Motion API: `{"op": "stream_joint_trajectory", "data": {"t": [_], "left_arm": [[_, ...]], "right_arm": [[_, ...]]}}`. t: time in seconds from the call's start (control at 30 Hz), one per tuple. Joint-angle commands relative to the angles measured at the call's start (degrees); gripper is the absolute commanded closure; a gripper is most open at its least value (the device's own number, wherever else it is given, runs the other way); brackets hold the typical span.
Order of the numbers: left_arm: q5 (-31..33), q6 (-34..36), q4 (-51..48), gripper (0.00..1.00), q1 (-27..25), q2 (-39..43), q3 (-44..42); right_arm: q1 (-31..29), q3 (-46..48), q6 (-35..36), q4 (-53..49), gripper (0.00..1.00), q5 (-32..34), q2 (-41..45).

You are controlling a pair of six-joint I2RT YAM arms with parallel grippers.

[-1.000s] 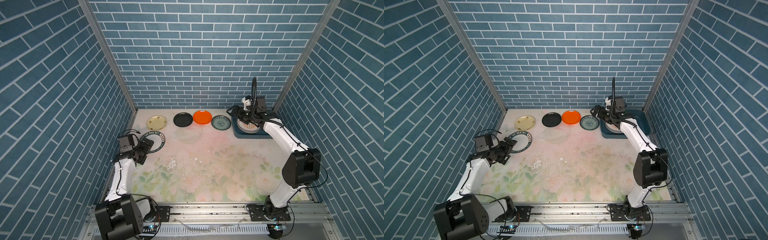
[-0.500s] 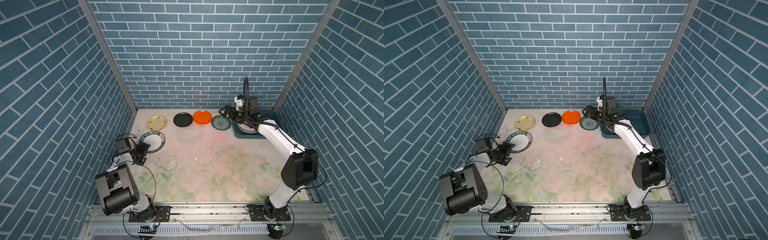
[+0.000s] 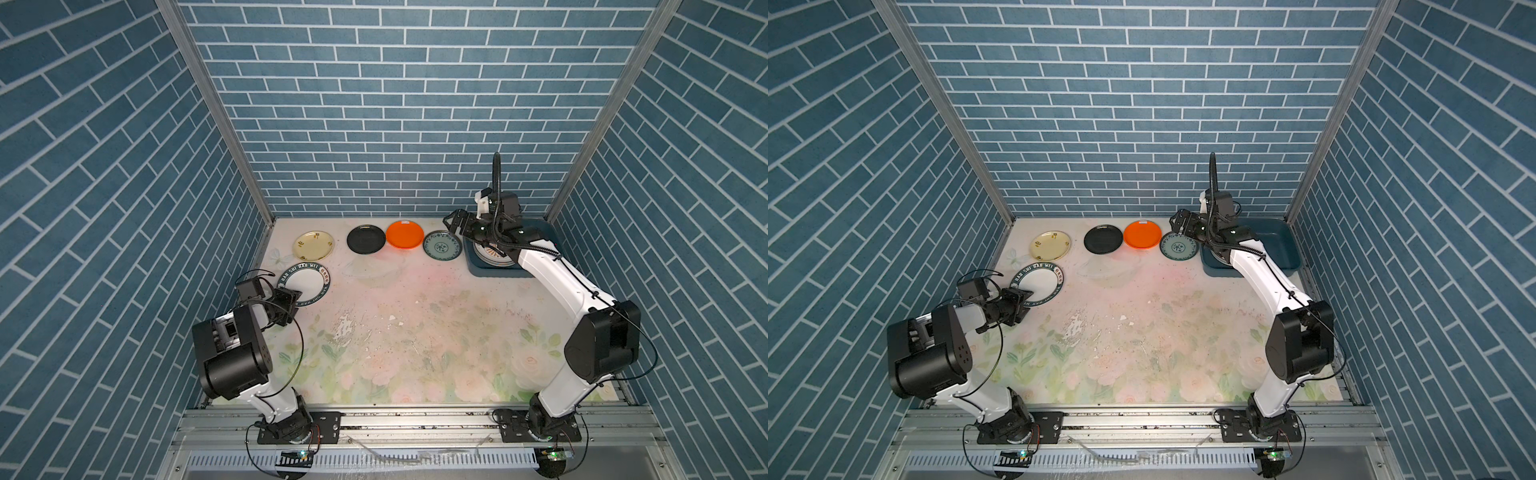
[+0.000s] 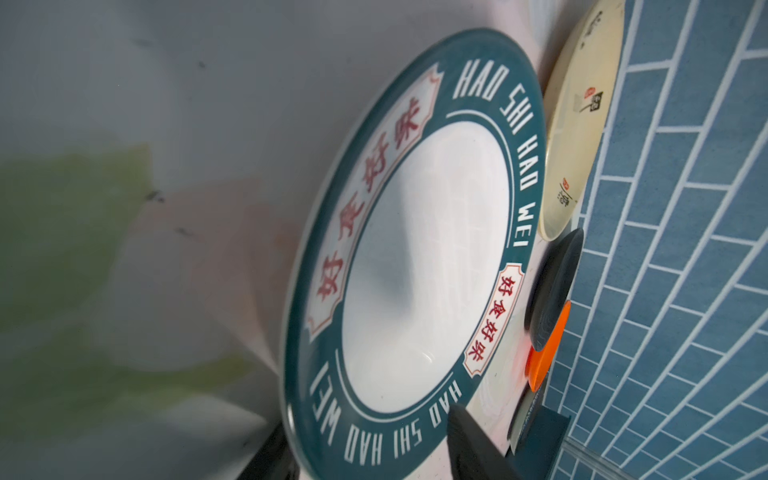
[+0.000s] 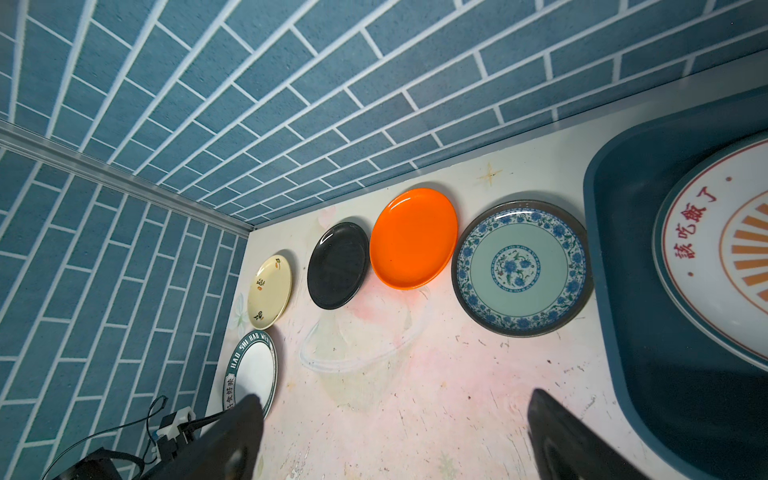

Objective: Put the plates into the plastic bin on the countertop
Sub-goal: 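Grasp the green-rimmed HAO SHI plate rim with left gripper and lift it upright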

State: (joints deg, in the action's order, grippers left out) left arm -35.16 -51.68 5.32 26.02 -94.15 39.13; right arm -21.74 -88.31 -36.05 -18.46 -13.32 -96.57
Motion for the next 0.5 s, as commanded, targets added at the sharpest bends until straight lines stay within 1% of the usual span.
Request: {"op": "stream_joint_trajectory", "data": {"t": [0.0,0.07,0.27,0.4,0.47], "left_arm": [[0.42,-0.37,1.76,0.57,0.34,-2.60,-1.44],[0.26,-0.79,2.37,0.62,0.25,-2.93,-1.88],[-0.22,-1.54,3.49,0.83,0.34,-1.62,-3.23],[-0.48,-2.70,2.94,0.91,0.34,0.93,-3.71],[-0.16,-2.72,1.44,0.93,0.27,2.84,-3.65]], "right_arm": [[0.10,-0.32,-1.04,-0.31,0.02,1.70,1.39],[0.02,-0.40,-1.21,-0.26,0.02,1.99,1.39],[0.09,0.07,-1.55,-0.20,0.02,2.80,1.63],[0.03,0.30,-1.83,-0.41,0.02,2.67,1.63],[0.03,0.33,-1.92,-0.47,0.02,2.71,1.65]]}}
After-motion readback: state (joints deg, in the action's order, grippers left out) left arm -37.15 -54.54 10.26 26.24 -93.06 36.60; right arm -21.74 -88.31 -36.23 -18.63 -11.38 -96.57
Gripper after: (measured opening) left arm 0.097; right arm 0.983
